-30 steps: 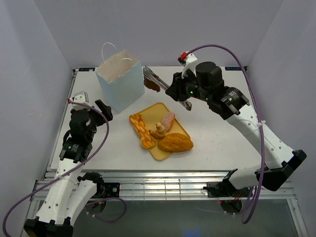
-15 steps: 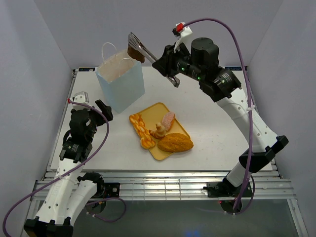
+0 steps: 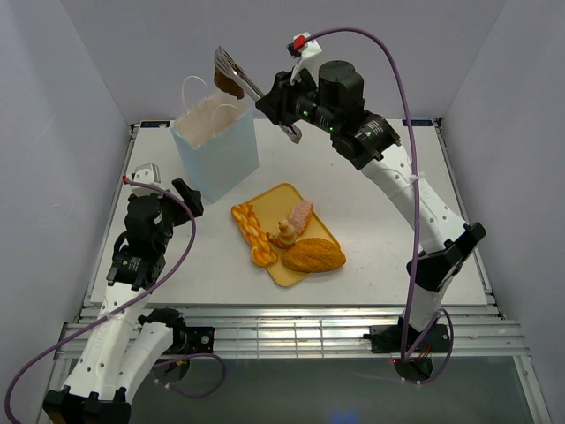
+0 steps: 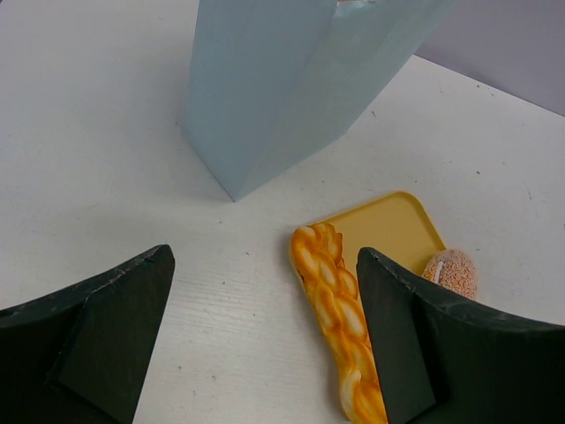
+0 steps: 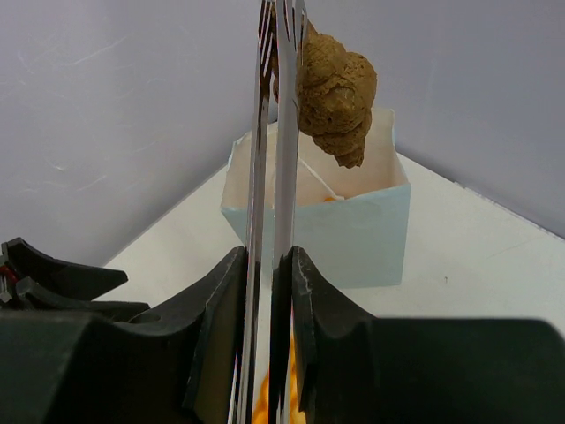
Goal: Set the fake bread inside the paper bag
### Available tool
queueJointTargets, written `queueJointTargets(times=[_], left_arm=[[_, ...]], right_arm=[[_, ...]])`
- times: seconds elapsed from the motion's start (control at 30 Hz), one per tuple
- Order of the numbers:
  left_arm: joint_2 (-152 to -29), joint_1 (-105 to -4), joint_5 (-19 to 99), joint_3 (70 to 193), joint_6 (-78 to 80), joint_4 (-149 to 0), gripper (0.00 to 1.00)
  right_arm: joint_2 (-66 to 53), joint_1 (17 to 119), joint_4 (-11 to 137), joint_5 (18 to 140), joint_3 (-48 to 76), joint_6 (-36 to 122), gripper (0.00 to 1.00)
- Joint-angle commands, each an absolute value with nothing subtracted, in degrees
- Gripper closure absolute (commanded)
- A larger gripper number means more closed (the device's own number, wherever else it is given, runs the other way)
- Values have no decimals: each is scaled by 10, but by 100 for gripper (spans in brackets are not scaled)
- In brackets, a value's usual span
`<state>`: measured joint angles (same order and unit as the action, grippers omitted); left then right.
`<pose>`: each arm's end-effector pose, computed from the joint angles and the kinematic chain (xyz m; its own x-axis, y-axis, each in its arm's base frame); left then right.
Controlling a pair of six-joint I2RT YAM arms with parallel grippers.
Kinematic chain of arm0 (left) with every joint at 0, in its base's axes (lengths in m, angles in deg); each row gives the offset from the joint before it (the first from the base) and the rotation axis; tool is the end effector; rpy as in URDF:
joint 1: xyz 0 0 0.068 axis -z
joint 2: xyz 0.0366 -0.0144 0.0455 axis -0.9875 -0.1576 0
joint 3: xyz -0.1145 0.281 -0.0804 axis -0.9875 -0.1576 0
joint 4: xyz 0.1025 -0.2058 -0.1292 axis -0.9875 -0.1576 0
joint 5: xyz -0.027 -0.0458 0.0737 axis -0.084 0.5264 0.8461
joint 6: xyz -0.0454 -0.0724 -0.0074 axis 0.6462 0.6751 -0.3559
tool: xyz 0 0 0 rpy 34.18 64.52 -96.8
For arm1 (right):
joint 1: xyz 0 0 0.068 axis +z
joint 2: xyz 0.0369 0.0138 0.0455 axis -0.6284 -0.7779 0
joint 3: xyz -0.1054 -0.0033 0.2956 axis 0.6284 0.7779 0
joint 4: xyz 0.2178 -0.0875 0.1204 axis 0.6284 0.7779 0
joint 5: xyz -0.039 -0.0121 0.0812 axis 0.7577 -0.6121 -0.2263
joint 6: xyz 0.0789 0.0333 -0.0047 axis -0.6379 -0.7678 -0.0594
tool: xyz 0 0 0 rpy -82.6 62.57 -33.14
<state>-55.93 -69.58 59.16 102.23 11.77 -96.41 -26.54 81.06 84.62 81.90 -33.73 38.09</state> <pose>0.1732 -0.0200 0.3370 -0.2849 -0.3164 -0.9048 -0.0989 0.9486 -0.3006 0.3204 0.2980 0.5599 -0.1525 0.1317 -0.9795 -0.7121 0.6726 0.2013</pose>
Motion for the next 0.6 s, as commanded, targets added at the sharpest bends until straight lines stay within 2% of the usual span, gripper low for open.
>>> queueJointTargets(times=[0.0, 0.57], left_arm=[[-558, -699, 582, 1025, 119, -954, 5], [-560, -698, 574, 1023, 119, -952, 5]], right_arm=[[-277, 812, 755, 802, -371, 386, 74], [-362, 809, 705, 784, -371, 370, 70]])
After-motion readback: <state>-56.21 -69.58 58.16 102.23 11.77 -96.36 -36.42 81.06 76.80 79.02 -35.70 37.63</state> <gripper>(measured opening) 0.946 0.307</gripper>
